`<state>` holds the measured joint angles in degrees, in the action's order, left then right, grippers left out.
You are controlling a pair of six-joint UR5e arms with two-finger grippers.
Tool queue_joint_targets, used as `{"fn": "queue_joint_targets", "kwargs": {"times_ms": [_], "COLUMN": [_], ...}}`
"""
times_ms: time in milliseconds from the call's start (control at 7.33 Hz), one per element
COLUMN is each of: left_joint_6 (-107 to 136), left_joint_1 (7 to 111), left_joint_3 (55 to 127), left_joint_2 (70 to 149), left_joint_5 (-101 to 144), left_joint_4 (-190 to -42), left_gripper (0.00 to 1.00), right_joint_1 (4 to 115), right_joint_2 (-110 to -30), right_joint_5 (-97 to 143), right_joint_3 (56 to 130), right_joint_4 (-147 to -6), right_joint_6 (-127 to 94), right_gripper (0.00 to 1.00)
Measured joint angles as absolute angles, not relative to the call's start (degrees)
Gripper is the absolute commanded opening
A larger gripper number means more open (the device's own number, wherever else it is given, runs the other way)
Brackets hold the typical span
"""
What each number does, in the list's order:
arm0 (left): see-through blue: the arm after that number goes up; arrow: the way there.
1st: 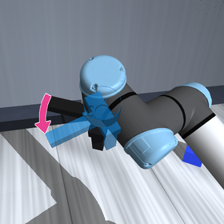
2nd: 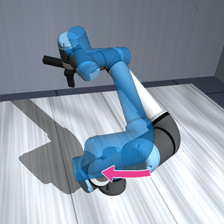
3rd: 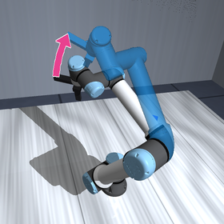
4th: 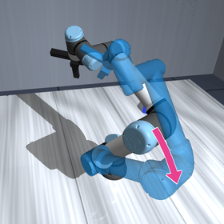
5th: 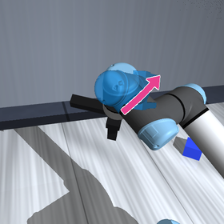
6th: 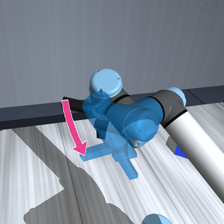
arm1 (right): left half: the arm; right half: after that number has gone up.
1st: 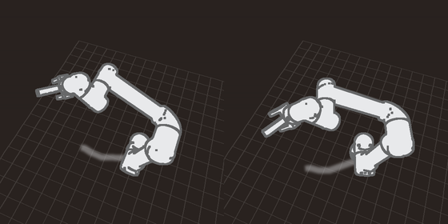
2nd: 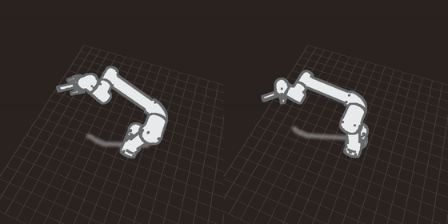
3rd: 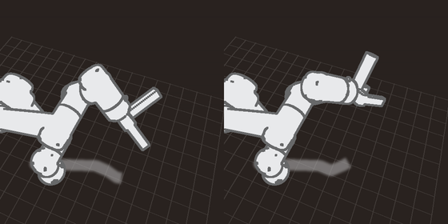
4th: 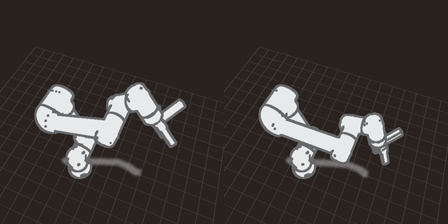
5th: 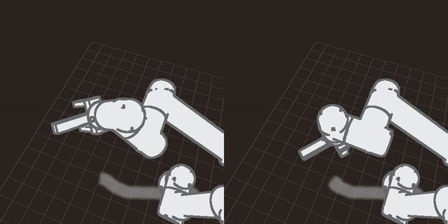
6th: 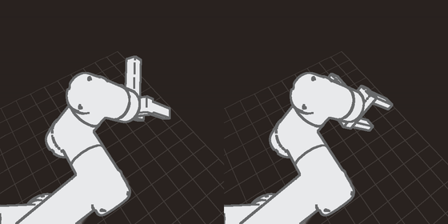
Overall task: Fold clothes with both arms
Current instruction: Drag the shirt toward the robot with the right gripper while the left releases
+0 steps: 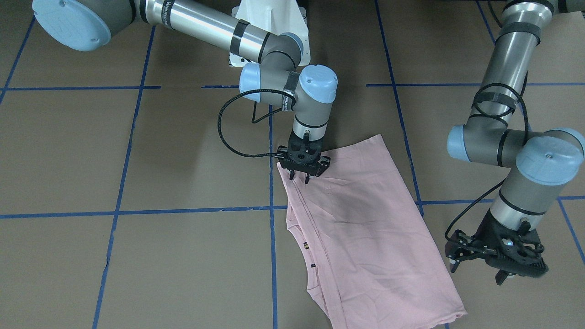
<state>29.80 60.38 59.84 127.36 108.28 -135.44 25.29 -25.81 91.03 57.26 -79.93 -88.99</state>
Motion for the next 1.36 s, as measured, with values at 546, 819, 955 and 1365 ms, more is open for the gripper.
{"fn": "queue_joint_targets", "kwargs": {"times_ms": [546, 819, 955, 1365], "left_joint_6": [29.80, 30.26, 31.01, 31.77], "left_joint_1": [60.38, 60.27, 60.02, 59.48], "left_joint_3": [59.94, 60.60, 61.28, 62.61], "left_joint_2": [127.25, 126.90, 126.59, 125.95], "left_joint_5": [108.28, 108.28, 108.28, 108.28], "left_joint_4": [-135.44, -135.44, -135.44, -135.44], "left_gripper": [1.00, 1.00, 1.00, 1.00], "right_joint_1": [25.31, 25.31, 25.22, 19.04], "right_joint_2": [-25.99, -29.69, -33.52, -48.26], "right_joint_5": [91.05, 91.05, 90.88, 85.17], "right_joint_3": [58.78, 64.82, 70.16, 92.83], "right_joint_4": [-81.21, -83.26, -84.61, -92.21], "right_joint_6": [-89.45, -89.51, -89.56, -92.12], "right_gripper": [0.00, 0.00, 0.00, 0.00]}}
